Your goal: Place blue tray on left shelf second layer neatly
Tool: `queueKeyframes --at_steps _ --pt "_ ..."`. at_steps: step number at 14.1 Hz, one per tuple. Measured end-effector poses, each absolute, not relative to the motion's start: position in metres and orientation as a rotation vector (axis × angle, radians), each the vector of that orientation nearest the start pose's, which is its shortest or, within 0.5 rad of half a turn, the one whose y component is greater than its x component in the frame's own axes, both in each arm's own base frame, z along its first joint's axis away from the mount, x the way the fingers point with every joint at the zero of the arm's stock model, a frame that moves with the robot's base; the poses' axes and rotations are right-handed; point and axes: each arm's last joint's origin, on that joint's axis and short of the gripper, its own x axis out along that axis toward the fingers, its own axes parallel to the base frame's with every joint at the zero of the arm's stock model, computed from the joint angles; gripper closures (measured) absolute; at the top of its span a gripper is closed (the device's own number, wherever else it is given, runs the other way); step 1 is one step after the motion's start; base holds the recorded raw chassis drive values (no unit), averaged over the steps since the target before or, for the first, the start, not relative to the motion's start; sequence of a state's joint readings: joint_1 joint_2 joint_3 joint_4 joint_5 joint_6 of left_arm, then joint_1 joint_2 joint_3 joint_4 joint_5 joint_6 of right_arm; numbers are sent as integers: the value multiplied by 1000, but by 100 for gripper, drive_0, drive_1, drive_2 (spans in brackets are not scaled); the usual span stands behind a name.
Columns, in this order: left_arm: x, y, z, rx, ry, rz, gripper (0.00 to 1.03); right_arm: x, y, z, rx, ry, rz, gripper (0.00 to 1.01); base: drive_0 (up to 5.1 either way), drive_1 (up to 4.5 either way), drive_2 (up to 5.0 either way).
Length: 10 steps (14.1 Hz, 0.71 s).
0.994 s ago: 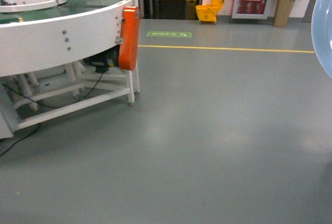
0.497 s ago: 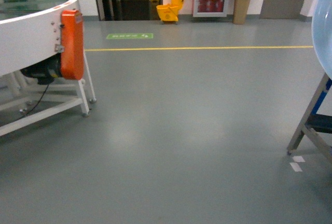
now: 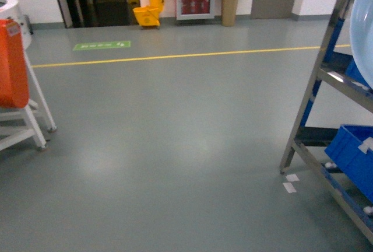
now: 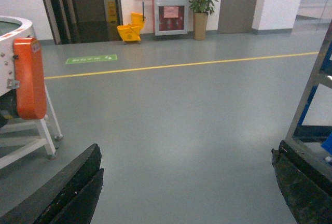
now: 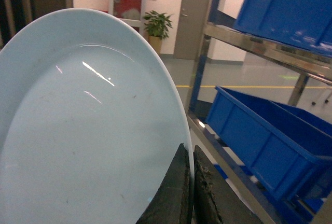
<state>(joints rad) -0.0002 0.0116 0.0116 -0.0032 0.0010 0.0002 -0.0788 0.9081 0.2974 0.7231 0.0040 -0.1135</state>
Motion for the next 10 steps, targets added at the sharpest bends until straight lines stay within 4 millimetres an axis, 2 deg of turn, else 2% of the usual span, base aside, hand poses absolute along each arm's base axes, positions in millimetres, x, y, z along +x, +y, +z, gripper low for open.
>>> queueKeyframes --at_steps 3,9,10 --pt "98 0 166 0 7 0 5 189 -15 231 -117 -106 -92 99 -166 -166 -166" --pt "98 0 166 0 4 0 5 188 -15 231 -117 -107 -90 99 -478 316 -366" --pt "98 0 166 0 3 0 5 188 -15 232 -118 -112 -90 99 -164 227 -555"
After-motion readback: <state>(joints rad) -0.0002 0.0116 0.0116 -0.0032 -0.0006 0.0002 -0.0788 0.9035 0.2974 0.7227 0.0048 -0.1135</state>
